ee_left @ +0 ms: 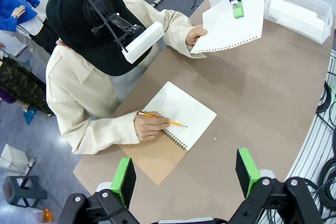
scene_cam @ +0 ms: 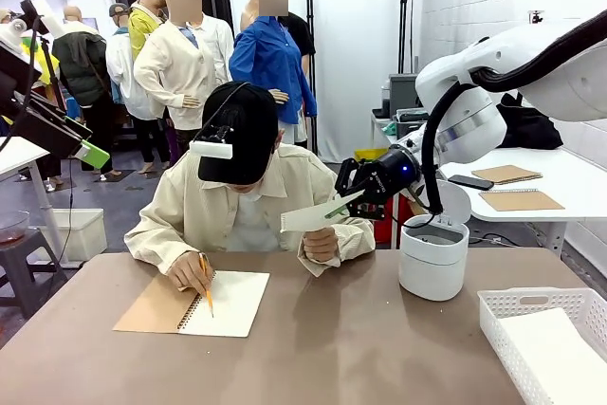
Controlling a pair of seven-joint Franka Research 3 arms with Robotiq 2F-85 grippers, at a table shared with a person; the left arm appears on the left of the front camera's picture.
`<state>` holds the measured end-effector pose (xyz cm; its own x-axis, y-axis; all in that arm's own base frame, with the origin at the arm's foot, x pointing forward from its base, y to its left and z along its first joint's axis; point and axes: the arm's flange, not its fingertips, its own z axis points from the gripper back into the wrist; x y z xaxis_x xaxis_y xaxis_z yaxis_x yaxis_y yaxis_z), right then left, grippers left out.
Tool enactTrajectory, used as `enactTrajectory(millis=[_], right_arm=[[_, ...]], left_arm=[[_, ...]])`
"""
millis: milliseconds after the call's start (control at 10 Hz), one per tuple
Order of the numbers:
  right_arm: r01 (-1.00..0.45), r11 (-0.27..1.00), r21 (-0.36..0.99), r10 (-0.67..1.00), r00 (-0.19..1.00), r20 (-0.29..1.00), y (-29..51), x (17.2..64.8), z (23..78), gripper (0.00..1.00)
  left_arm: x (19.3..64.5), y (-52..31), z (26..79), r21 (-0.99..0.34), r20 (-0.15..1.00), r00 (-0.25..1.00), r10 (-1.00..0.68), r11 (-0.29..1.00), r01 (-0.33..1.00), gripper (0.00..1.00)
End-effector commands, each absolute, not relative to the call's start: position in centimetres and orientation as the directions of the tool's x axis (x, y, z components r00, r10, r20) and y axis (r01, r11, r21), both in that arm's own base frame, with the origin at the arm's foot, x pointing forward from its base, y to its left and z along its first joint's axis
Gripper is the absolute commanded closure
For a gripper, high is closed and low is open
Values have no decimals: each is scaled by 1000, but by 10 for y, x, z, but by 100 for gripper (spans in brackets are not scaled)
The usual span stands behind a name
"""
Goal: Sort the paper based on its condition.
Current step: If a person hands you a paper, place it in the Organizing basket , and if it's crumpled, put it in the Trash can.
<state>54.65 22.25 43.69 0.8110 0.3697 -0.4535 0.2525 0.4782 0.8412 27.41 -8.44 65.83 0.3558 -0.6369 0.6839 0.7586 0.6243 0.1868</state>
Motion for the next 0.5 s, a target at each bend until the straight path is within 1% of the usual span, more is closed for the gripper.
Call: enactTrajectory(millis=[0, 200, 400], right_arm=[[223, 474, 852, 398, 809, -433, 218, 544, 439, 100], [176, 460, 870, 412, 826, -385, 211, 534, 452, 100], [60, 474, 879, 423, 859, -287, 200, 517, 476, 100]], left_arm=[[274, -84, 658, 187, 684, 357, -636, 625, 758, 0], [274, -84, 658, 187, 684, 357, -636, 625, 758, 0], [274, -84, 658, 187, 684, 357, -636, 625, 758, 0]])
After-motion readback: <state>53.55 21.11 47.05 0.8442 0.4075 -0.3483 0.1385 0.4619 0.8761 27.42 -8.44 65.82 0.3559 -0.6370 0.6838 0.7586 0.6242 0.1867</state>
